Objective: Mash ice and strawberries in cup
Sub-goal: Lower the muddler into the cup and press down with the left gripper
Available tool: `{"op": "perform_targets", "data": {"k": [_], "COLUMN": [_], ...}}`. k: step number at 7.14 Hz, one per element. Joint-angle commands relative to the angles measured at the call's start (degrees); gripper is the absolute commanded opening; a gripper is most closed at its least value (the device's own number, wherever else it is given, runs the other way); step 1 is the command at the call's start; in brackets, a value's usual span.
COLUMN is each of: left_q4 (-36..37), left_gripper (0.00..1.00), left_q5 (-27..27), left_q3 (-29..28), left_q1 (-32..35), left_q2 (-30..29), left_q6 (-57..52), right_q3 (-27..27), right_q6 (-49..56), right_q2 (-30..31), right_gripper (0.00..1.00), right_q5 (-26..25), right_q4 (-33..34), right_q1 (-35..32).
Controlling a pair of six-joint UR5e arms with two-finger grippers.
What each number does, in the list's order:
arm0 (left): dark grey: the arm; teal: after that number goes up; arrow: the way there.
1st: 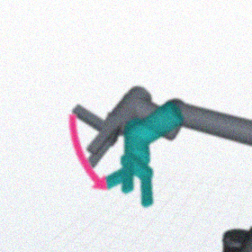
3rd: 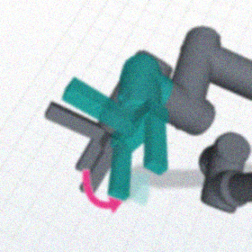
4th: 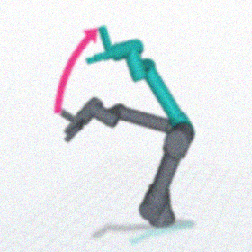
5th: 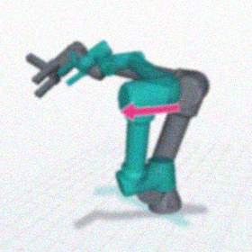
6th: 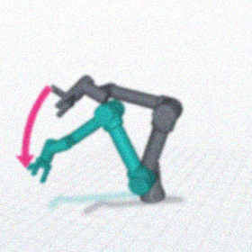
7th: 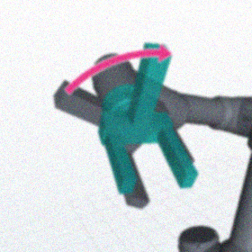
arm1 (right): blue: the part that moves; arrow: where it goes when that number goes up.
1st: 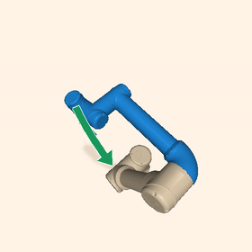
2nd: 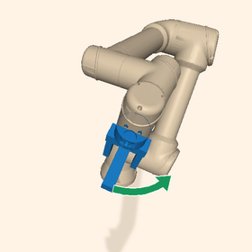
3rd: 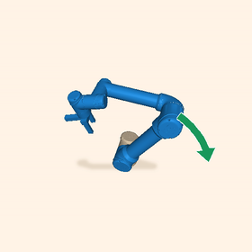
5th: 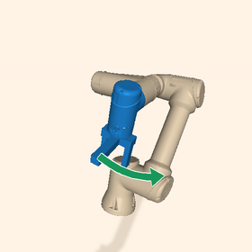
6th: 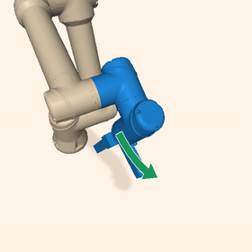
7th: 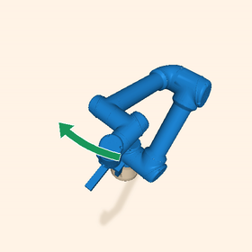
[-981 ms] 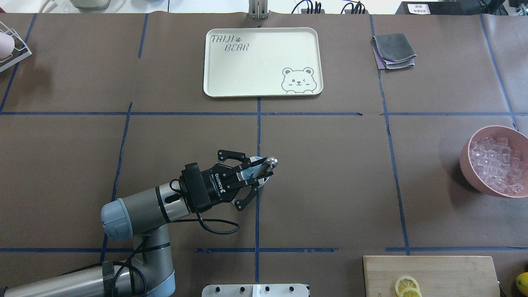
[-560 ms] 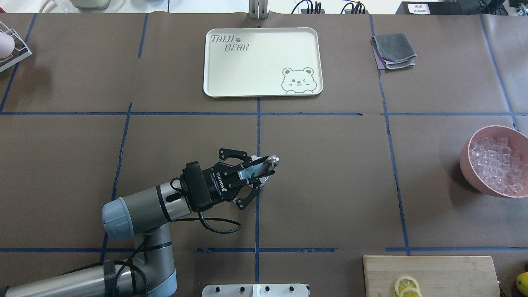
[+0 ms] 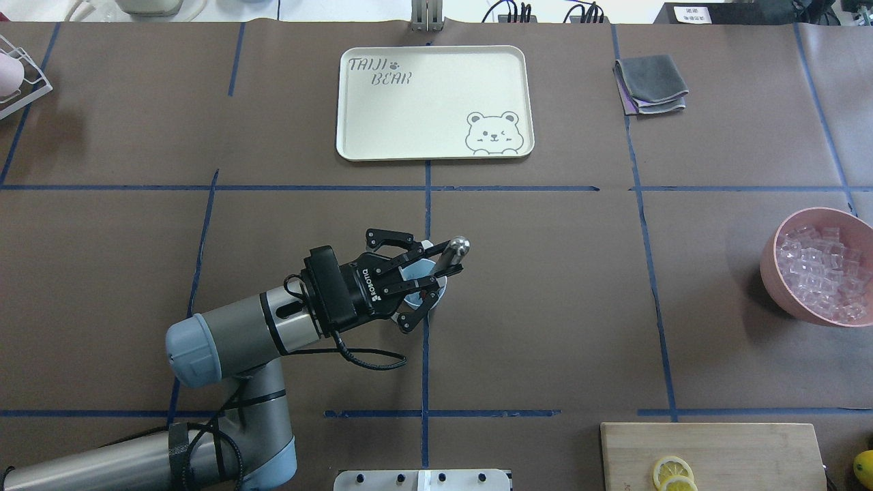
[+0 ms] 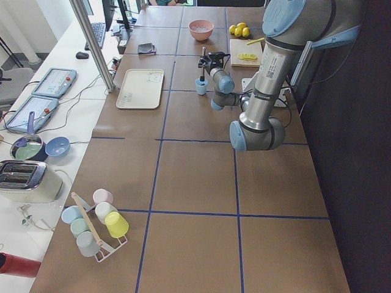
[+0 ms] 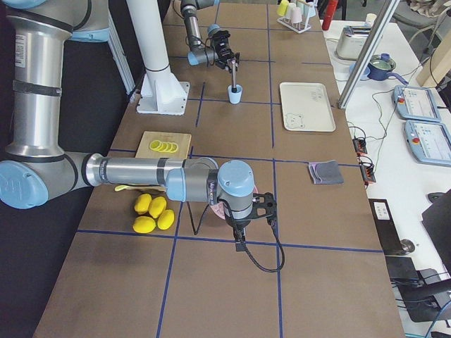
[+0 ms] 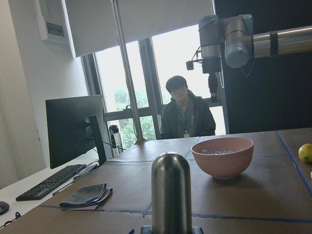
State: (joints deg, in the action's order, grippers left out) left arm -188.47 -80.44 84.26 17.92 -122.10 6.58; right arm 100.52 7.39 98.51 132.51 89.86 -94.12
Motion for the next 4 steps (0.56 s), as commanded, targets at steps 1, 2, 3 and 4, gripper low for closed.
{"op": "perform_targets", "data": {"k": [1, 2, 3, 4], "left_q4": [15.9, 24.4, 34.2, 43.2], "left_gripper": [0.00, 0.00, 0.00, 0.00], "left_q5": [0.0, 0.0, 0.0, 0.0], "left_q3": [10.1, 14.7, 19.5, 23.1], "left_q1": [0.2, 0.2, 0.2, 0.2], "left_q2": [0.4, 0.5, 0.4, 0.0], "left_q6": [2.8, 2.8, 2.8, 2.8], "right_q3": [0.0, 0.0, 0.0, 0.0], "right_q6": [0.0, 0.0, 0.0, 0.0], "right_q2": [0.2, 0.2, 0.2, 0.2], "right_gripper": [0.99, 0.99, 0.99, 0.99], "right_q5": [0.0, 0.0, 0.0, 0.0], "right_q4": [0.0, 0.0, 0.0, 0.0], "right_q1": [0.0, 0.0, 0.1, 0.0]}}
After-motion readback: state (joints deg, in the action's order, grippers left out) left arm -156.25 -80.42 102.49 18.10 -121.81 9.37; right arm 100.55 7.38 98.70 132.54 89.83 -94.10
